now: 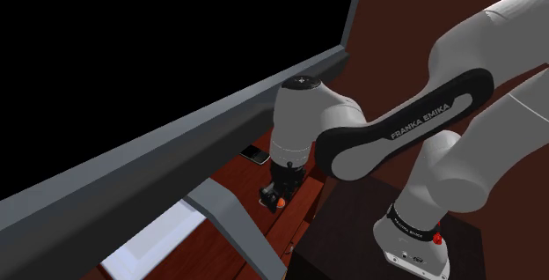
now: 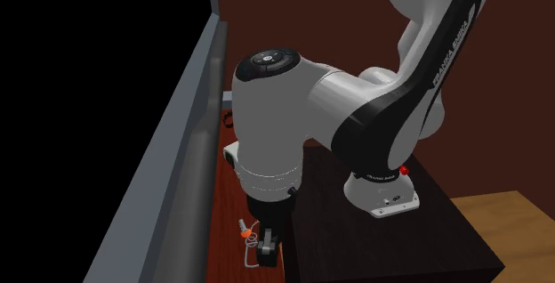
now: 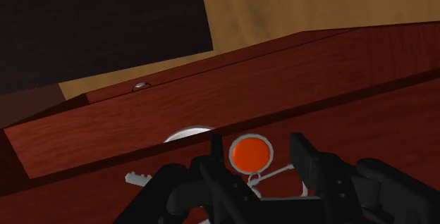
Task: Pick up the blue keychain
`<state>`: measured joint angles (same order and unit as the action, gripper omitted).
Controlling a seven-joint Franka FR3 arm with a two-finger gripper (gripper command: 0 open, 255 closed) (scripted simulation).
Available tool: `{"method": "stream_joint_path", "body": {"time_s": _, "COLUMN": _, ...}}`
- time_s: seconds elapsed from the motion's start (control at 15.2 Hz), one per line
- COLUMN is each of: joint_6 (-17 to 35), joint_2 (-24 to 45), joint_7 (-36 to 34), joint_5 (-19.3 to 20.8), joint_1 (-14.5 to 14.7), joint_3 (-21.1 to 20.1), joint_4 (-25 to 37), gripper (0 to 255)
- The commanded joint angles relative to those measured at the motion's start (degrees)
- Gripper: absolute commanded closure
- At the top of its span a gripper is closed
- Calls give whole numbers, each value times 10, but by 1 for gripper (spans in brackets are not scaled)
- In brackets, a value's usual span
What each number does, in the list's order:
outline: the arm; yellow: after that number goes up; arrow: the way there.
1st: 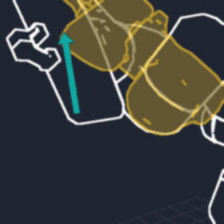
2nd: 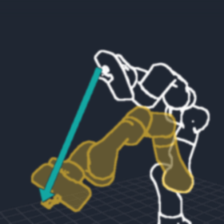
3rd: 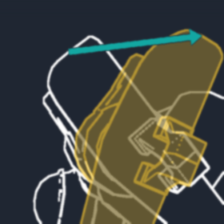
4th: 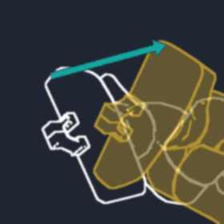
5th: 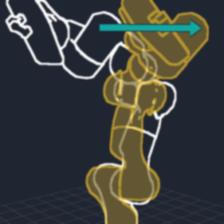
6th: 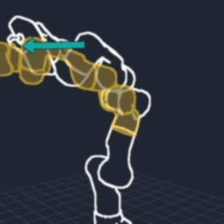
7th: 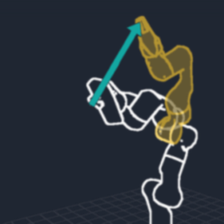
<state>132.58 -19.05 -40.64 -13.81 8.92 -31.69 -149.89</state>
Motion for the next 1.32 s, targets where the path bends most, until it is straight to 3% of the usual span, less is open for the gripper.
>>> {"method": "stream_joint_path", "body": {"time_s": 0.0, "joint_6": -1, "joint_2": 3, "joint_7": 0, "joint_5": 1, "joint_1": -1, "joint_3": 0, "joint_4": -2, "gripper": 255}}
{"method": "stream_joint_path", "body": {"time_s": 0.33, "joint_6": 1, "joint_2": 2, "joint_7": 0, "joint_5": 0, "joint_1": 0, "joint_3": 0, "joint_4": -5, "gripper": 255}}
{"method": "stream_joint_path", "body": {"time_s": 1.25, "joint_6": -129, "joint_2": -70, "joint_7": 13, "joint_5": -7, "joint_1": 5, "joint_3": 28, "joint_4": 55, "gripper": 255}}
